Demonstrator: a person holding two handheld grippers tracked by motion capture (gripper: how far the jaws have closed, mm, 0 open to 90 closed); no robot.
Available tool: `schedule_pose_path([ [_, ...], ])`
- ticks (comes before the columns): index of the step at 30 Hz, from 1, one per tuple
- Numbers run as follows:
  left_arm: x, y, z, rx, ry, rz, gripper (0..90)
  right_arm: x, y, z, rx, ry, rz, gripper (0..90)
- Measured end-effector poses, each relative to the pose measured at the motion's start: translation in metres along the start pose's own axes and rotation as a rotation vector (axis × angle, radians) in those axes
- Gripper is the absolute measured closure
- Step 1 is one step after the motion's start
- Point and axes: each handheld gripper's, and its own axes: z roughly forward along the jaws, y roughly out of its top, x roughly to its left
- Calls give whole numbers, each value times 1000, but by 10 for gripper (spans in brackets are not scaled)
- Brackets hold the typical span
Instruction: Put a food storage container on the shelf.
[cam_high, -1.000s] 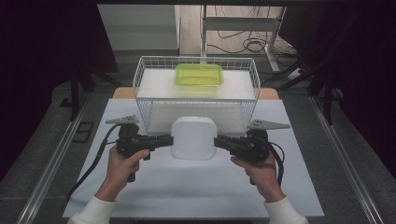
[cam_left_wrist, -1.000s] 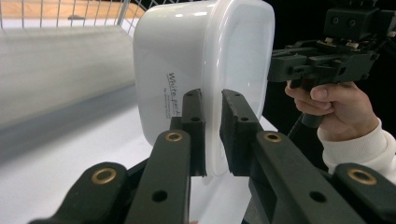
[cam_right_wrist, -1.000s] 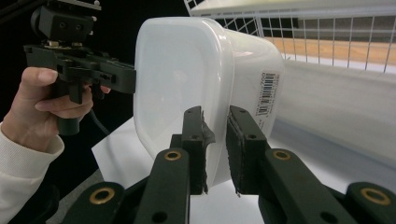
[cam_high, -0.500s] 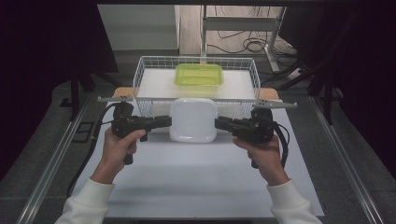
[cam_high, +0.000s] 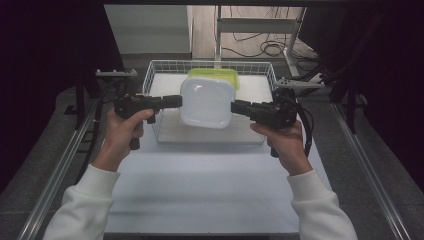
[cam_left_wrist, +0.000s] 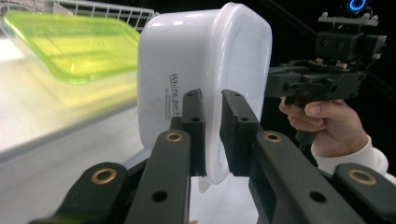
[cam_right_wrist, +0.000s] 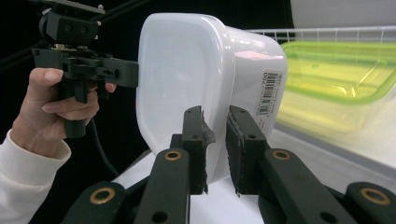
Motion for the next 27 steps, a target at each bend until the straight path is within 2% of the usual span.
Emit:
schedule_pose_path([
  [7, 8, 29, 0, -25, 1, 1, 803, -9, 24, 6, -13, 20, 14, 782],
  [12, 17, 45, 5, -41, -2, -17, 803, -18, 41, 10, -25, 31, 25, 784],
  [17, 22, 53, 12, -40, 6, -14, 803, -28, 52, 13, -21, 15, 43, 786],
  [27, 35, 62, 26, -37, 14, -39, 804, -46, 65, 20, -6, 5, 77, 787],
])
